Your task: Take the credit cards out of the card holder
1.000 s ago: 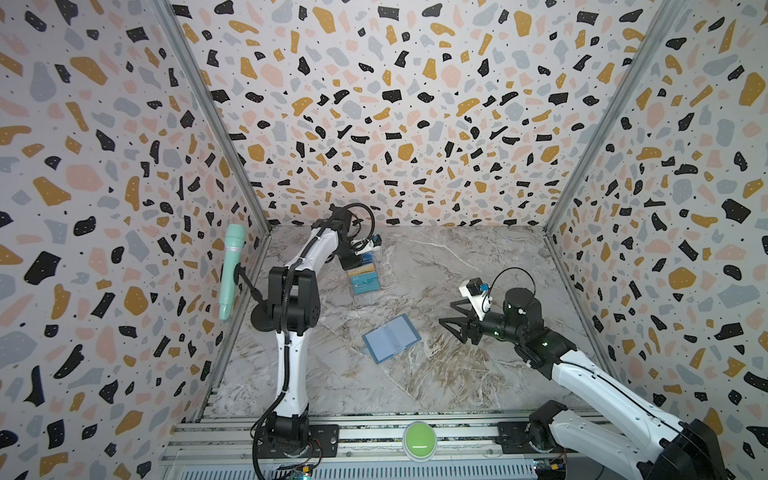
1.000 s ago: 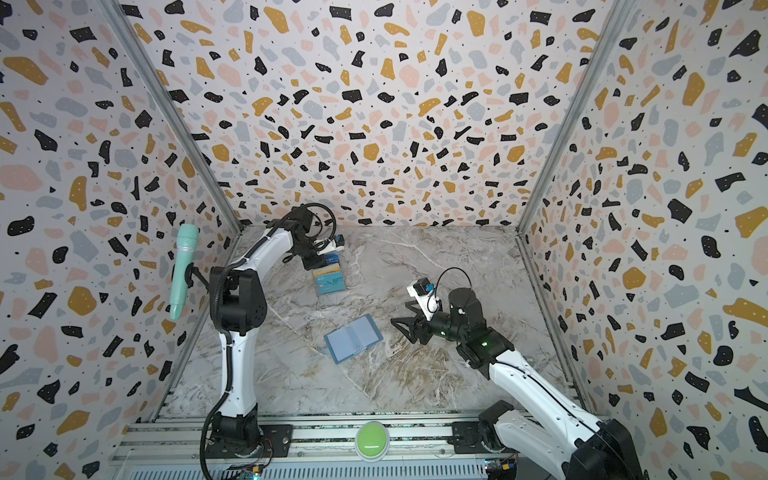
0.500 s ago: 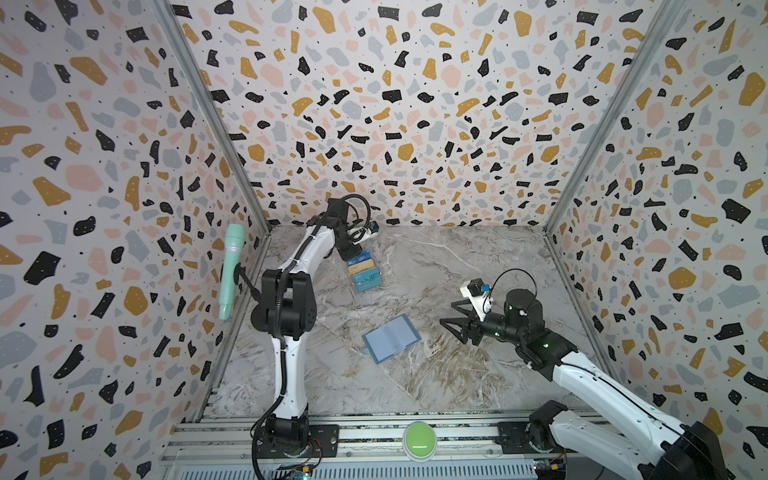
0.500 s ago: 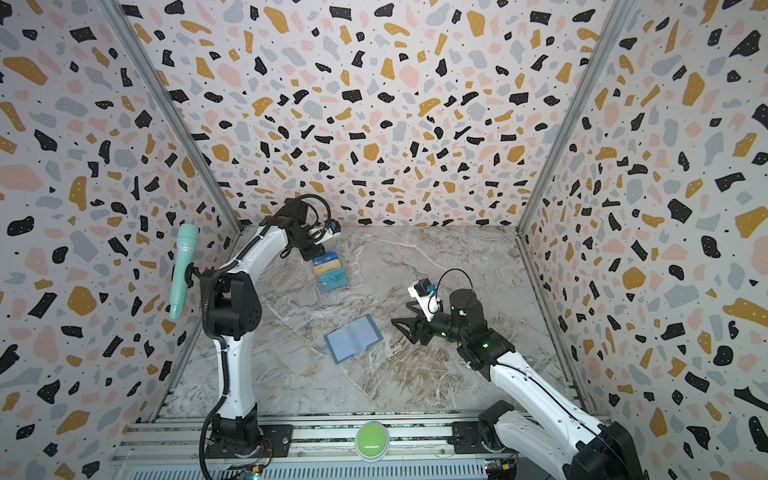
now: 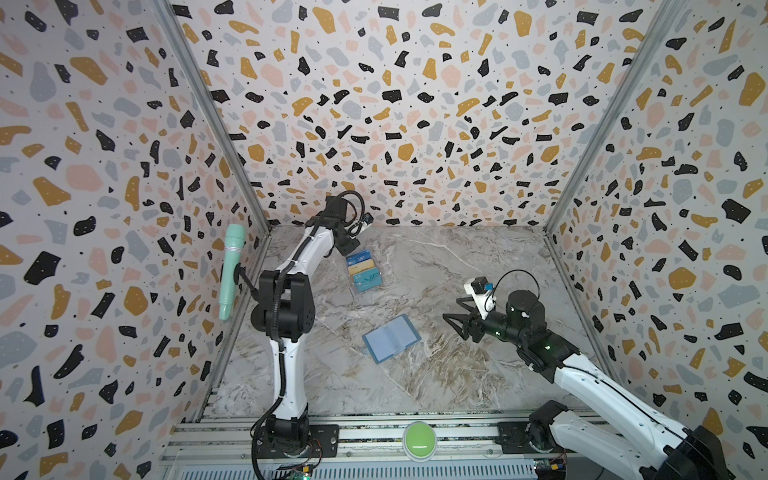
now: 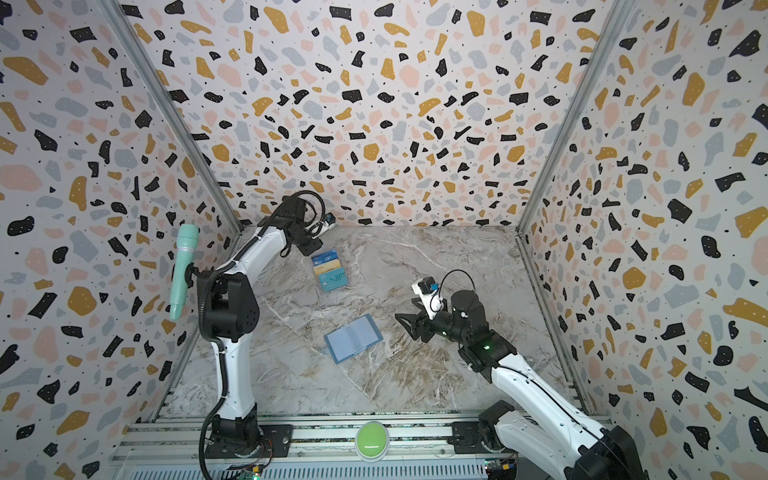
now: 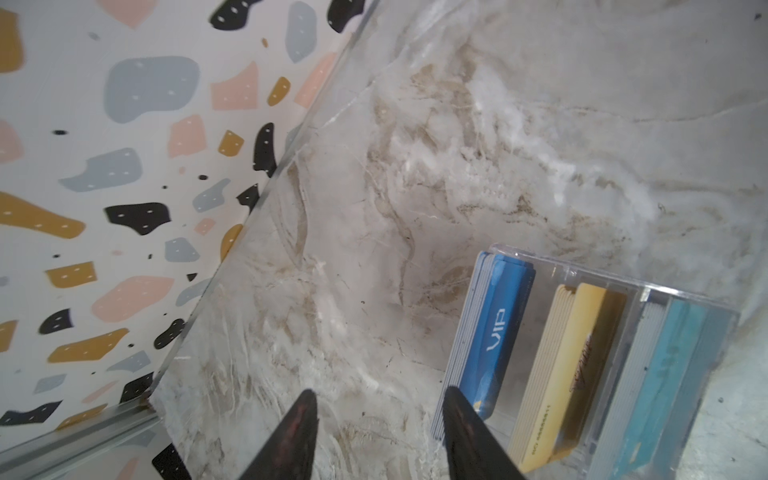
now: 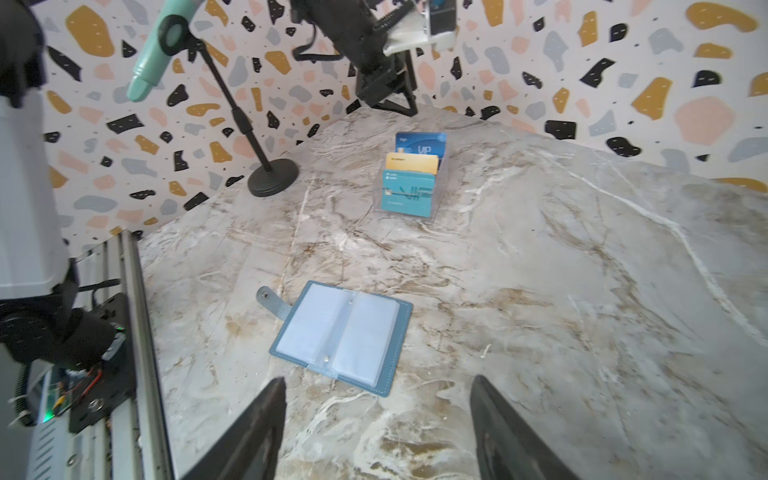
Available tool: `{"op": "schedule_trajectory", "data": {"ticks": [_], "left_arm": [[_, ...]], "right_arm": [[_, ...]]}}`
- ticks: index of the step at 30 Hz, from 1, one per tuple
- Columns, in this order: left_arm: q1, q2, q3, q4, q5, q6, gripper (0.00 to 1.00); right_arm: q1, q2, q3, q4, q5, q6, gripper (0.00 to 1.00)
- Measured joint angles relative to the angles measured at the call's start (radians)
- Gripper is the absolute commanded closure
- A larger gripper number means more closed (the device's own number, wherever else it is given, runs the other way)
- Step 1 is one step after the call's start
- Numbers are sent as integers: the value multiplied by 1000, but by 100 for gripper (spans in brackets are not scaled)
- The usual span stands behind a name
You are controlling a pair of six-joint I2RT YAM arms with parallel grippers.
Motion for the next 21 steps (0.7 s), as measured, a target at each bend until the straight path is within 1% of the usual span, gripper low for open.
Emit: {"op": "schedule_trajectory", "data": {"ticks": [5, 7, 8, 9, 11, 12, 13, 14, 18, 21], "left_arm": [[2, -117, -22, 29, -21, -83, 46], [2, -196, -88, 79, -26, -120, 35], [3, -254, -148, 121, -29, -154, 27], [3, -299, -196, 154, -30, -173, 23], [5, -425, -343, 248, -27, -237, 13], [5, -476, -407, 286, -23, -265, 12], [6, -533, -476, 328, -20, -295, 9], [6, -589, -550, 379, -17, -319, 0], [6, -799, -854, 564, -20, -456, 0], [6, -956, -1132, 742, -48, -569, 0]], "right_arm": [[-6, -53, -2, 26, 159, 8, 14], [-13, -75, -10, 56, 216, 14, 7], [-18, -84, -16, 75, 253, 18, 5], [-22, -89, -20, 88, 272, 19, 3], [-37, -90, -27, 114, 322, 21, 1], [-47, -87, -29, 126, 343, 23, 0], [-57, -82, -30, 132, 367, 24, 0], [-69, -74, -30, 141, 389, 24, 1], [-125, -26, -35, 183, 489, 23, 1], [-179, 14, -63, 237, 577, 22, 1]]}}
